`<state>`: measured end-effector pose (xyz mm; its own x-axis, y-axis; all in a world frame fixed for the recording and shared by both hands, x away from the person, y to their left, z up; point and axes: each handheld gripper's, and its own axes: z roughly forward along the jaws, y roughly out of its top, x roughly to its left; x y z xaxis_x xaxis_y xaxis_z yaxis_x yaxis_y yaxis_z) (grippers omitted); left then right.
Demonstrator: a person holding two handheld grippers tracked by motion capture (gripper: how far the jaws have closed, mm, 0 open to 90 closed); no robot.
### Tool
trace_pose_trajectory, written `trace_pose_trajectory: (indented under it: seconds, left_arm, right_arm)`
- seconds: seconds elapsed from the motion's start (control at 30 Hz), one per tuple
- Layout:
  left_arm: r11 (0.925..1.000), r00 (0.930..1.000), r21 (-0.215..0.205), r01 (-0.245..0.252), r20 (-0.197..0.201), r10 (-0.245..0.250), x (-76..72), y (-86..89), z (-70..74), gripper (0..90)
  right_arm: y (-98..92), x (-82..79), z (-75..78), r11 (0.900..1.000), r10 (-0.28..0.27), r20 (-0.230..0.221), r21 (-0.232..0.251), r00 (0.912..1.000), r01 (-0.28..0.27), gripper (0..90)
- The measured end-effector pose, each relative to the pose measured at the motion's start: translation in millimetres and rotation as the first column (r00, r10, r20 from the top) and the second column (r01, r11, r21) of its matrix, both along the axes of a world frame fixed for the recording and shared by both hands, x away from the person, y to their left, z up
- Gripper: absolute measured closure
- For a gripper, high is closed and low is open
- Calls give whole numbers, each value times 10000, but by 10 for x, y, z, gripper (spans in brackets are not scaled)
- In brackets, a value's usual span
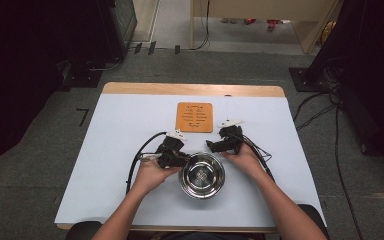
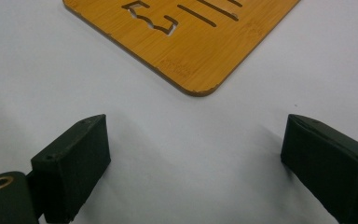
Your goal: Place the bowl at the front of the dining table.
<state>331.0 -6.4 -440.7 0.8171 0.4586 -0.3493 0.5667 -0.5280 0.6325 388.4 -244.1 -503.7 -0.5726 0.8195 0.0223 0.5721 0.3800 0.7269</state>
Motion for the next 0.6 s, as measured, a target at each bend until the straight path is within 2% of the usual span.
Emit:
trace_pose_trajectory:
  seconds: [0.2, 0.47, 0.6]
  left_arm:
    - [10000, 9997, 12, -88, 248, 88, -2, 17, 26, 846]
    - [9991, 9990, -92, -408, 149, 410, 40, 95, 69, 846]
    - [9981, 9984, -266, -557, -37, 556, 74, 139, 83, 846]
  right_arm:
    - [1, -1, 0, 10000, 0, -2, -9, 10000, 0, 73]
    - [1, 0, 0, 10000, 21, 5, -24, 10000, -21, 73]
    - [2, -1, 1, 10000, 10, -6, -25, 10000, -10, 73]
